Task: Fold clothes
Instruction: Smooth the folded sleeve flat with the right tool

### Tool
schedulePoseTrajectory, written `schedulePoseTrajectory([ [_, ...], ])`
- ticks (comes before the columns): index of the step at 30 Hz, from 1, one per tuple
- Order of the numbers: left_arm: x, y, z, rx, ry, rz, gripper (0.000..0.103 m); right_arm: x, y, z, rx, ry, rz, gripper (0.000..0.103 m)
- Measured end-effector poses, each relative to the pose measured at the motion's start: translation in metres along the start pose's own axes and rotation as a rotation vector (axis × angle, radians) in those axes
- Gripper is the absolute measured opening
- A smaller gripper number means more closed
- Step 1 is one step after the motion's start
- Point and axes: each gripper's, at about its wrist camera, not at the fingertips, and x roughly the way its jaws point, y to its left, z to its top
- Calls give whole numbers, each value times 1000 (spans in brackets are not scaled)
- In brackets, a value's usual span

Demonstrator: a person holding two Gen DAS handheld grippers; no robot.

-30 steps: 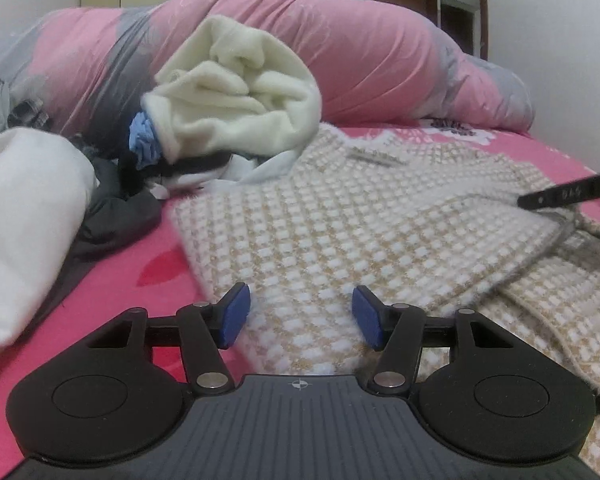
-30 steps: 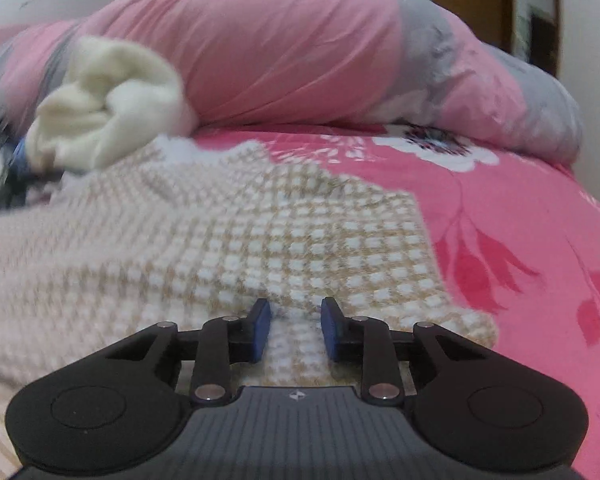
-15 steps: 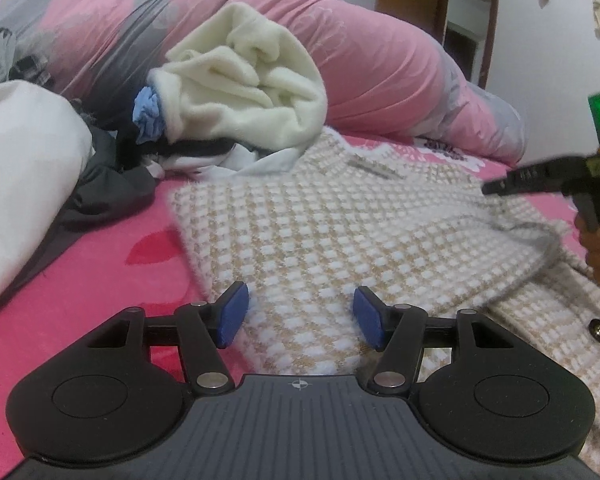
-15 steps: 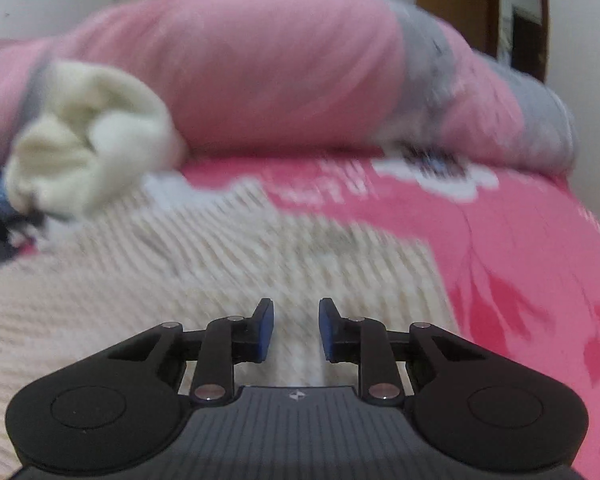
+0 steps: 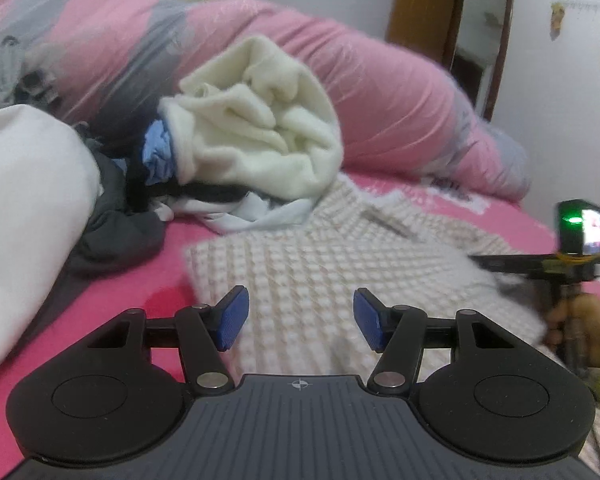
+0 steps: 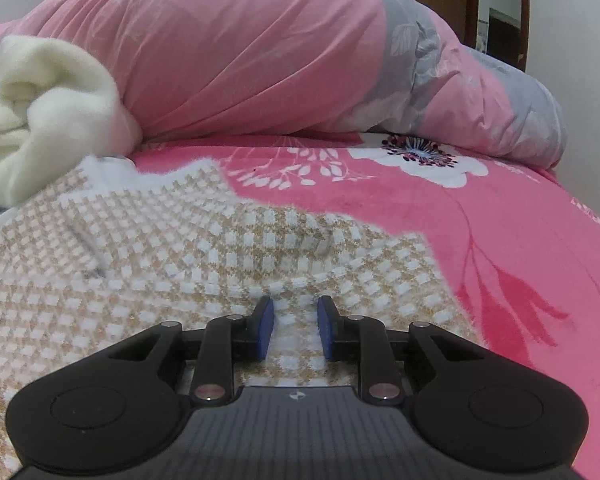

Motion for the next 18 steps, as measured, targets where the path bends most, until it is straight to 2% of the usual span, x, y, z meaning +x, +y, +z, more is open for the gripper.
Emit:
schedulePoseTrajectory([
  [1,12,2,4,5,22,13,58,-1,0,-1,2,-7,1,25],
  [2,33,8,2,16,76,57,60,-1,-1,-2,5,-14,2,25],
  [3,41,15,-1,-4,89,49,69,-1,-1,-2,8,-17,5,25],
  [4,50,21,-4,-24,102,40,70,-1,-3,-2,13,-18,10,25],
  [6,48,27,-3,-56,105,18,70,-1,-5,-2,25,-18,19,25],
  [11,29,21,1,-24,72,53,66,-13,-11,12,39,20,56,26],
  [13,9,16,7,30,16,57,65,-31,-14,17,23,11,98,27],
  [15,-13,9,10,99,-41,21,66,-38,-13,13,-6,16,126,27],
  [17,-22,0,7,171,-36,-24,66,-45,-12,9,-36,21,153,27],
  [18,-20,-5,3,195,-1,-38,66,-49,-11,7,-51,23,167,27],
])
